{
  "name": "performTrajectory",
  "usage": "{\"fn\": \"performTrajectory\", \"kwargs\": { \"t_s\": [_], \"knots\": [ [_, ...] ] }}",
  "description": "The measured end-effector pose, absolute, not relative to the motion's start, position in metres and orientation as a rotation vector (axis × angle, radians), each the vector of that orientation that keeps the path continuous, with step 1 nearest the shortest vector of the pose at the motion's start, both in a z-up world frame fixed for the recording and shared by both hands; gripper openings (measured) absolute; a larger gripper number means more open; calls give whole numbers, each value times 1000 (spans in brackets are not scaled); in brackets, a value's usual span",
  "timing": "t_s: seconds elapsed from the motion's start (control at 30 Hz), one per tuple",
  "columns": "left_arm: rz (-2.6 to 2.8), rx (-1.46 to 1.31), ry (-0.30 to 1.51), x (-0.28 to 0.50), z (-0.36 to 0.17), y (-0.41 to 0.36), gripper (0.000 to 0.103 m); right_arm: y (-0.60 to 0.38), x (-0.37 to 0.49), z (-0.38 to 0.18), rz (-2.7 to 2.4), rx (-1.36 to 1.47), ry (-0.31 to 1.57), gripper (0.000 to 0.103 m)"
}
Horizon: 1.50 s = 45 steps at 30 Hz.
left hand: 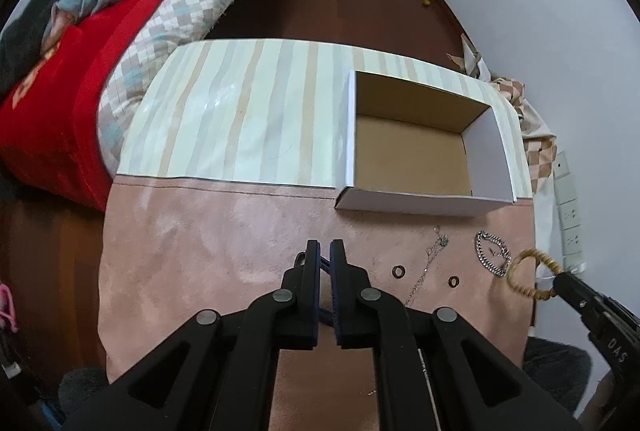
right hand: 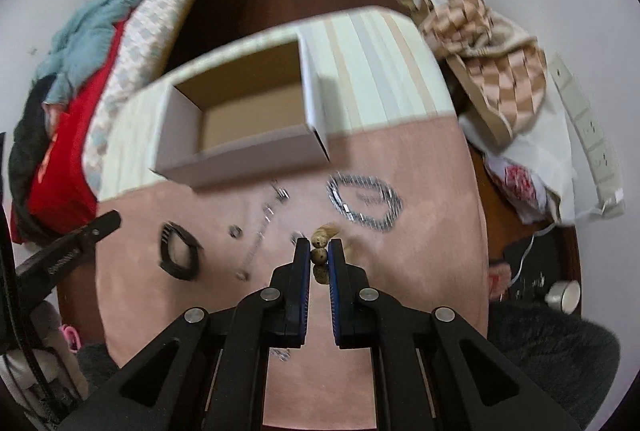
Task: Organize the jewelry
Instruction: 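Carry the black watch band with the left tool while the right tool carries the bead bracelet to the box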
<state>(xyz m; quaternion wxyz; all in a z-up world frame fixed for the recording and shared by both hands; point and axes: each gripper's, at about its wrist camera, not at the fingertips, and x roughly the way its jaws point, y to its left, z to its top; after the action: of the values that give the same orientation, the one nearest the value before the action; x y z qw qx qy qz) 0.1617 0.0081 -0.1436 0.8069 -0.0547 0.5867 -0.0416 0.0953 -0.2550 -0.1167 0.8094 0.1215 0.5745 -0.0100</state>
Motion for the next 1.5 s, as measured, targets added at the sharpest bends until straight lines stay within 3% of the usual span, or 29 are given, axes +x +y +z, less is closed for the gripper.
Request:
{"fn": "performTrajectory", "kwargs": {
  "t_s": [0.07, 0.13, 0.17, 0.2, 0.43, 0.53, 0.57, 0.6, 0.67, 0.9, 1.27, 1.5],
  "knots": [
    [-67, -148, 1313, 169, -157, 16, 13, -252, 101, -108, -15, 256, 1208, 9],
    [-47, -177, 1354, 170, -171, 20, 31, -255, 105, -106, -16, 255, 1201, 9],
    [-42, -203, 1369, 170, -181, 25, 46, -255, 107, -107, -18, 259, 1202, 9],
    [-37, -213, 1381, 170, -187, 26, 50, -256, 109, -109, -22, 263, 1203, 9],
    [-20, -209, 1490, 168, -242, 25, 50, -252, 111, -128, -35, 272, 1233, 9],
    [-17, -142, 1452, 167, -244, 17, 47, -253, 111, -133, -48, 273, 1242, 9],
    [-19, -105, 1444, 168, -244, 13, 34, -254, 110, -135, -55, 274, 1244, 9],
    [-11, -77, 1425, 168, -243, 10, 14, -255, 110, -137, -60, 275, 1246, 9],
    [-20, -41, 1405, 168, -243, 6, 3, -256, 111, -140, -68, 276, 1253, 9],
    [-42, -70, 1341, 164, -216, 8, 1, -256, 112, -135, -65, 278, 1243, 9],
    [-167, -136, 1141, 189, -96, -11, 1, -249, 150, -77, 37, 297, 1128, 9],
    [-172, -94, 1165, 250, -107, -29, 1, -238, 211, -69, 107, 251, 1114, 9]
  ]
}}
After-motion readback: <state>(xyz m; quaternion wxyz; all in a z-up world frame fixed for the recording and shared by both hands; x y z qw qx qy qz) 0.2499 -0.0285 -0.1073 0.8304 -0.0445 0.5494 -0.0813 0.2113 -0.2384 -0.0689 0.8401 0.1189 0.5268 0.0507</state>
